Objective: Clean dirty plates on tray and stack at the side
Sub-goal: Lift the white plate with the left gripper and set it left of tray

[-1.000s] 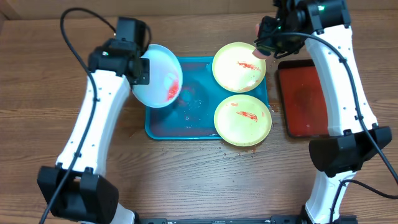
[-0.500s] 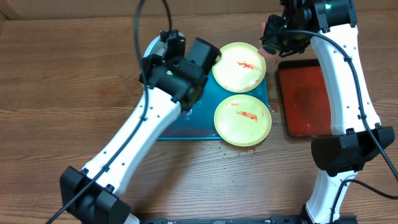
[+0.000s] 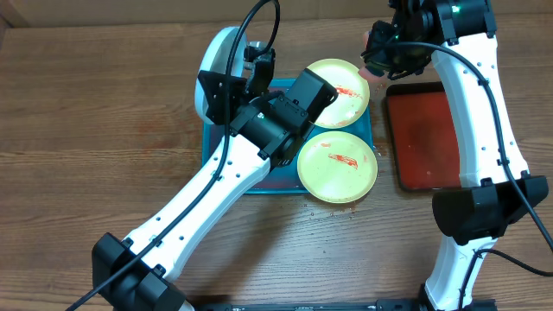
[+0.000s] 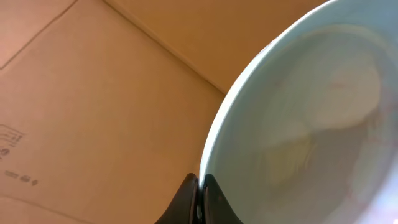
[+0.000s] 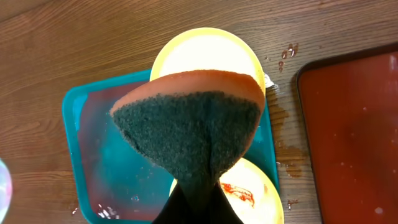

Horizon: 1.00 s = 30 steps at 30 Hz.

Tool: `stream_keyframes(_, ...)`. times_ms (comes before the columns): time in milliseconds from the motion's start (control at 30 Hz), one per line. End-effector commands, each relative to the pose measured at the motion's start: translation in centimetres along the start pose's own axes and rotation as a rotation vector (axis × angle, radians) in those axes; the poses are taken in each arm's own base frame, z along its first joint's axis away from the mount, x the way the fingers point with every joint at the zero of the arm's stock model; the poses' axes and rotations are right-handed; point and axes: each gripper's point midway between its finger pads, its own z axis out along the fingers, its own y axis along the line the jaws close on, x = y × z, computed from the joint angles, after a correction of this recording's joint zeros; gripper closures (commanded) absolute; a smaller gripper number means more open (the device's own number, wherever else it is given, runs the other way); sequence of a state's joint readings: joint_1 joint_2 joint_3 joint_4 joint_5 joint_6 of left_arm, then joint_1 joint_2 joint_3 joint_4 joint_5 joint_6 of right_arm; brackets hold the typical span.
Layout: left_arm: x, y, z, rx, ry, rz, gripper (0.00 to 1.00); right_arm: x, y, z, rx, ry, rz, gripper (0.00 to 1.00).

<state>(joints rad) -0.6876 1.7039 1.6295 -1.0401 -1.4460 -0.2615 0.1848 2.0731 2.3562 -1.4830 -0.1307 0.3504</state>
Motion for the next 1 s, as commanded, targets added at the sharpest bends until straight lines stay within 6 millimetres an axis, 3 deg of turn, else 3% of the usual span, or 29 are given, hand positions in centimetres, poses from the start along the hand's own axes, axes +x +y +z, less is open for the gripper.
stream_keyframes(0,-0.4,0.5,-0.2,-0.024,-0.013,-0.054,0.96,-0.4,0.1,-0.6,-0.009,-0.02,-0.008,0.96)
stream_keyframes(133,1.0,-2.9,0.1,0.183,0.065,-0.01,0.96,-0.3,0.1,-0.6,-0.009,-0.018,-0.008,0.96)
stream_keyframes(333,6.2,-9.3,0.8,0.605,0.328,0.052,0.96,-0.1,0.0,-0.6,-0.004,-0.009,-0.006,0.96)
stream_keyframes(467,8.0,-10.8,1.9,0.768,0.45,0.002,0.96,-0.1,0.0,-0.6,-0.004,-0.009,-0.006,0.96)
stream_keyframes(633,9.7,-10.6,5.2,0.914,0.601,-0.173,0.96,0.0,0.0,-0.6,-0.002,-0.005,-0.006,0.96)
stream_keyframes(767,11.6,-8.7,9.2,0.954,0.71,-0.355,0.96,0.0,0.0,-0.6,-0.003,-0.005,-0.006,0.96)
stream_keyframes(967,18.4,-4.8,15.9,0.8,0.897,-0.564,0.96,0.0,-0.1,-0.6,-0.001,-0.003,-0.006,0.96)
